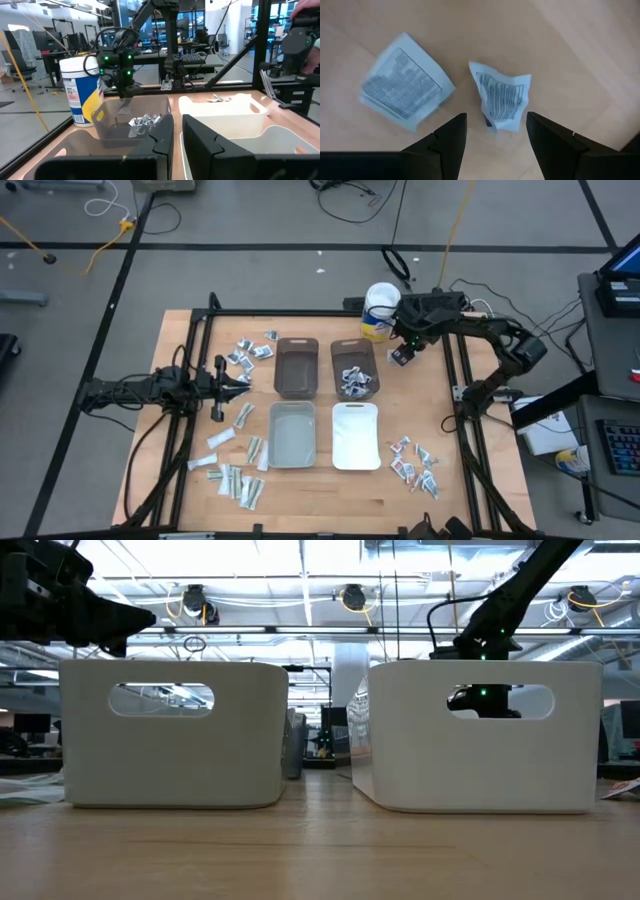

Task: Pick & Place First Aid Supplies
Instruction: Put the blue pad into the right black bin

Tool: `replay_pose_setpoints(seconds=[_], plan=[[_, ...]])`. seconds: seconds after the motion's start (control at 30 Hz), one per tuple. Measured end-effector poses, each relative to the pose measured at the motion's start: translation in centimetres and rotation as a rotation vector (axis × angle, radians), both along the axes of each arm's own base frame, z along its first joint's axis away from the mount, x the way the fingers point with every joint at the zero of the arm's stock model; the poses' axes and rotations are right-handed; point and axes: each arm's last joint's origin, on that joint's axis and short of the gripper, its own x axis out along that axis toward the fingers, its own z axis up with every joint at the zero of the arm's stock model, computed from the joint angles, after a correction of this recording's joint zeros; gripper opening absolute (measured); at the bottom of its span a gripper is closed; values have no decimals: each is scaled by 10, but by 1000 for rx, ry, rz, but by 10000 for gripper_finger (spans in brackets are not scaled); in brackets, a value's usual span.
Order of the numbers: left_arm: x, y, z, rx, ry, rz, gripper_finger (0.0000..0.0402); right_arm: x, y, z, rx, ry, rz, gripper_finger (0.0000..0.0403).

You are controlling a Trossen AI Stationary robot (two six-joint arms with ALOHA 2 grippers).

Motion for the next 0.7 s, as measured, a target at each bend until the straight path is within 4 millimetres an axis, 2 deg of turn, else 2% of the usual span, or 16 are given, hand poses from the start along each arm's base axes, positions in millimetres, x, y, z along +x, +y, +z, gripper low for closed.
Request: replay_pose_setpoints(seconds=[0.27,0.4,0.57,0.7], plan=[[0,0,0,0,0,1,47,1,-1,-1,-11,-13,10,166],[0,0,0,0,0,1,47,3,-1,-1,15,-54,28,118],[0,0,0,0,0,1,47,2,0,-1,15,-50,38,24],[0,0,0,0,0,0,47,1,1,-1,24,-35,19,7]])
